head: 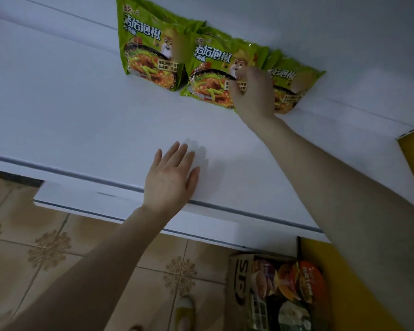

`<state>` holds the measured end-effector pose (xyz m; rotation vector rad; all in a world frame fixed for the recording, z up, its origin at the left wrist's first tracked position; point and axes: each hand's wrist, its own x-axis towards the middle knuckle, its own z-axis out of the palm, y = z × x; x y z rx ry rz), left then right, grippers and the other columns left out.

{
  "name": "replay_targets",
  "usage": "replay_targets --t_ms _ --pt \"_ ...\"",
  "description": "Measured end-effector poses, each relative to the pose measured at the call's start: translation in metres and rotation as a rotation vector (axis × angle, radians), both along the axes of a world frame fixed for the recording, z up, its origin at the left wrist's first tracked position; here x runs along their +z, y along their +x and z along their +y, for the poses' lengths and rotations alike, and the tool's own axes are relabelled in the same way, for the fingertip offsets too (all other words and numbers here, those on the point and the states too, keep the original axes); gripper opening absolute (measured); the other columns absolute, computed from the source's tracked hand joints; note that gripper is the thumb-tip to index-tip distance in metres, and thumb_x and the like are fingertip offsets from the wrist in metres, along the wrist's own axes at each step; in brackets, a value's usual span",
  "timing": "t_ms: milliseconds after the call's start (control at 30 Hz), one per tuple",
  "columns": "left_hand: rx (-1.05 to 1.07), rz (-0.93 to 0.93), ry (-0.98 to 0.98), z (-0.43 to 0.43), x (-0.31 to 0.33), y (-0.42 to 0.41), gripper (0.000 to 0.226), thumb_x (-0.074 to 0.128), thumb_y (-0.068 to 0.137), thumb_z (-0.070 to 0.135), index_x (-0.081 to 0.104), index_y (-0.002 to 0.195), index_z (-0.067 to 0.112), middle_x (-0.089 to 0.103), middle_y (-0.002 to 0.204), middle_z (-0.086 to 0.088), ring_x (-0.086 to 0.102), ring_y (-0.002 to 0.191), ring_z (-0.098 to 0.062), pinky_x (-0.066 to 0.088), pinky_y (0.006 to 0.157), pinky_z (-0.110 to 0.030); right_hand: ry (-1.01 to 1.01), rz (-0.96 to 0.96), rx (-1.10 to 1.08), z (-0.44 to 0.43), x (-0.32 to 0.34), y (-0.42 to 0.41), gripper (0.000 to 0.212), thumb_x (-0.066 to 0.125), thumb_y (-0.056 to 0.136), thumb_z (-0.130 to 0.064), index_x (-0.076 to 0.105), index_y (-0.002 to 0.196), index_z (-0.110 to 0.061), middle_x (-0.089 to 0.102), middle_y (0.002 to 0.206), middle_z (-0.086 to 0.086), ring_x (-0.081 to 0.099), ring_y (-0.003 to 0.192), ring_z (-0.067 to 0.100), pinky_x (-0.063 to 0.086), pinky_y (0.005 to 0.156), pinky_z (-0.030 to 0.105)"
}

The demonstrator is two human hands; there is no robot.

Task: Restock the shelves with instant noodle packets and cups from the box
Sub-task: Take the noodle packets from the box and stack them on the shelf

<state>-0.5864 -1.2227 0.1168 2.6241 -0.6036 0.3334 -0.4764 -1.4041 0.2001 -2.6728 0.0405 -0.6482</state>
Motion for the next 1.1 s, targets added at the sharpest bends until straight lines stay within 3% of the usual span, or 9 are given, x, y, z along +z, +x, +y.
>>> replay_targets --t_ms 133,267,400,633,700,767,900,1000,1100 --pt "-0.181 -0.065 0.027 0.000 0.010 -0.023 0.040 0.042 0.088 0.027 0.068 0.103 0.001 0.067 0.111 -0.018 0.061 0.109 -0.035 0.044 0.093 -0.054 0.053 0.058 -0.074 0.001 0.000 -0.056 0.028 0.052 0.091 -0.023 0.062 0.109 -0.004 0.063 0.112 0.010 0.052 0.111 0.028 0.034 0.080 0.026" --pt "-0.360 -0.140 0.005 -0.008 0.016 -0.058 0.035 0.044 0.086 0.023 0.070 0.098 0.001 0.070 0.103 -0.016 0.065 0.102 -0.032 0.047 0.090 -0.050 0.128 0.127 -0.197 -0.010 -0.002 -0.136 0.031 0.051 0.093 -0.021 0.058 0.119 -0.005 0.060 0.122 0.009 0.049 0.117 0.024 0.032 0.092 0.020" --pt "-0.533 -0.192 -0.024 -0.029 0.019 -0.099 0.032 0.047 0.085 0.022 0.071 0.094 0.003 0.072 0.098 -0.014 0.068 0.096 -0.029 0.049 0.088 -0.046 0.207 0.162 -0.367 -0.035 -0.012 -0.225 0.030 0.053 0.092 -0.018 0.059 0.117 -0.002 0.062 0.119 0.011 0.053 0.114 0.025 0.033 0.091 0.018" --pt "-0.812 -0.120 -0.045 -0.098 0.004 -0.178 0.033 0.046 0.082 0.023 0.073 0.085 0.003 0.073 0.086 -0.012 0.071 0.082 -0.025 0.054 0.079 -0.039 0.343 0.314 -0.720 -0.096 -0.035 -0.379 0.033 0.050 0.094 -0.018 0.053 0.123 0.000 0.059 0.123 0.015 0.054 0.113 0.026 0.036 0.081 0.020" --pt "-0.878 -0.105 -0.014 -0.120 -0.006 -0.198 0.033 0.045 0.082 0.024 0.072 0.080 0.004 0.072 0.081 -0.012 0.070 0.076 -0.025 0.045 0.083 -0.035 0.370 0.368 -0.809 -0.114 -0.052 -0.418 0.035 0.050 0.095 -0.021 0.052 0.124 -0.002 0.058 0.125 0.013 0.054 0.114 0.024 0.038 0.081 0.021" --pt "-0.945 -0.065 0.052 -0.139 -0.021 -0.218 0.034 0.042 0.083 0.025 0.069 0.075 0.007 0.070 0.076 -0.010 0.068 0.070 -0.024 0.037 0.078 -0.031 0.400 0.432 -0.879 -0.130 -0.072 -0.453 0.035 0.049 0.095 -0.022 0.052 0.124 -0.002 0.058 0.123 0.014 0.055 0.111 0.025 0.039 0.080 0.025" --pt "-1.056 0.082 0.217 -0.169 -0.063 -0.255 0.032 0.042 0.083 0.025 0.065 0.066 0.009 0.063 0.061 -0.009 0.060 0.052 -0.028 0.046 0.054 -0.029 0.505 0.569 -0.973 -0.153 -0.115 -0.515 0.031 0.049 0.096 -0.020 0.052 0.120 -0.002 0.060 0.113 0.014 0.058 0.097 0.023 0.039 0.068 0.026" --pt "-1.067 0.148 0.343 -0.186 -0.095 -0.278 0.019 0.067 0.075 0.018 0.060 0.059 0.009 0.058 0.052 -0.009 0.055 0.045 -0.028 0.044 0.041 -0.027 0.591 0.669 -1.012 -0.166 -0.153 -0.552 0.033 0.049 0.095 -0.020 0.050 0.120 0.001 0.060 0.114 0.017 0.058 0.100 0.029 0.043 0.072 0.031" --pt "-1.104 0.185 0.444 -0.203 -0.126 -0.294 0.026 0.082 0.060 0.013 0.057 0.055 0.011 0.055 0.048 -0.007 0.053 0.041 -0.025 0.041 0.040 -0.022 0.671 0.765 -1.073 -0.172 -0.197 -0.578 0.032 0.050 0.094 -0.021 0.051 0.118 -0.001 0.062 0.105 0.018 0.059 0.095 0.033 0.044 0.071 0.035"
